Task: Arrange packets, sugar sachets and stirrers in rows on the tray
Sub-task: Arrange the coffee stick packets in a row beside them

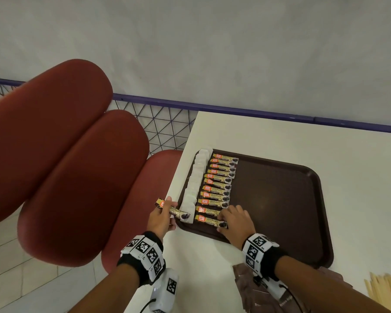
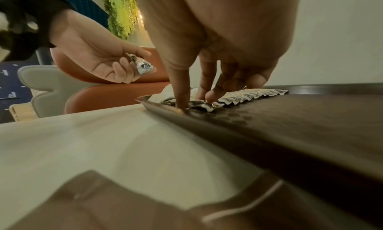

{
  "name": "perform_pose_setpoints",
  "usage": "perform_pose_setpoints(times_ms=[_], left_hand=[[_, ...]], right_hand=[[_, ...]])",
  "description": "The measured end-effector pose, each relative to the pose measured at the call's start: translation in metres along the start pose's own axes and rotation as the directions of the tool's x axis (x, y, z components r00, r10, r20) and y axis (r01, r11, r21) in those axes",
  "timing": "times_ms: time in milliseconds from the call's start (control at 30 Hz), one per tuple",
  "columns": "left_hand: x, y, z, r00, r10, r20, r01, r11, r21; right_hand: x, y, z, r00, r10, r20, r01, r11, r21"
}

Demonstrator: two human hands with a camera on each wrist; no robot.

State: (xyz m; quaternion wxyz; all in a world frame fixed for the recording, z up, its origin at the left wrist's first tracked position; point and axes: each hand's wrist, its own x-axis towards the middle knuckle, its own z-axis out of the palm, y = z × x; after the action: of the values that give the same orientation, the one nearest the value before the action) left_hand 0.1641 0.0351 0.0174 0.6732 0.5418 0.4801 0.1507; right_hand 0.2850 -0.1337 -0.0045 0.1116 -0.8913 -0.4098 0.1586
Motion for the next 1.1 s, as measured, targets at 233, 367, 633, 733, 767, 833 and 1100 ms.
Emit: perform_pose_setpoints(times_ms=[233, 367, 633, 733, 767, 833, 1100], left_hand=[[0.001, -0.002, -0.003, 0.997, -0.051, 0.049, 0.056, 0.993, -0.099], [0.001, -0.002, -0.002, 0.997, -0.048, 0.062, 0.053, 0.994, -0.091], [-0.005, 0.004, 0.013, 0.99, -0.044, 0.137, 0.047, 0.999, -0.021], [-0.009, 0.007, 0.022, 0.981, -0.045, 0.187, 0.041, 0.999, 0.02], [-0.01, 0.008, 0.025, 0.979, -0.045, 0.201, 0.041, 0.999, 0.021], [-0.012, 0.009, 0.028, 0.976, -0.047, 0.212, 0.044, 0.999, 0.015], [-0.007, 0.009, 0.024, 0.984, -0.023, 0.177, 0.01, 0.997, 0.071]], right_hand=[[0.003, -0.002, 0.002, 1.0, 0.017, -0.025, -0.018, 1.0, -0.009], [0.002, -0.006, 0.0, 0.996, -0.019, -0.086, 0.026, 0.996, 0.081], [-0.003, -0.024, -0.018, 0.955, -0.201, -0.22, 0.258, 0.927, 0.274], [-0.003, -0.028, -0.018, 0.934, -0.266, -0.238, 0.306, 0.94, 0.153], [-0.003, -0.028, -0.019, 0.926, -0.27, -0.265, 0.31, 0.942, 0.125], [-0.003, -0.024, -0.022, 0.924, -0.226, -0.309, 0.278, 0.951, 0.138], [-0.009, -0.012, -0.035, 0.963, -0.182, -0.199, 0.224, 0.951, 0.214]])
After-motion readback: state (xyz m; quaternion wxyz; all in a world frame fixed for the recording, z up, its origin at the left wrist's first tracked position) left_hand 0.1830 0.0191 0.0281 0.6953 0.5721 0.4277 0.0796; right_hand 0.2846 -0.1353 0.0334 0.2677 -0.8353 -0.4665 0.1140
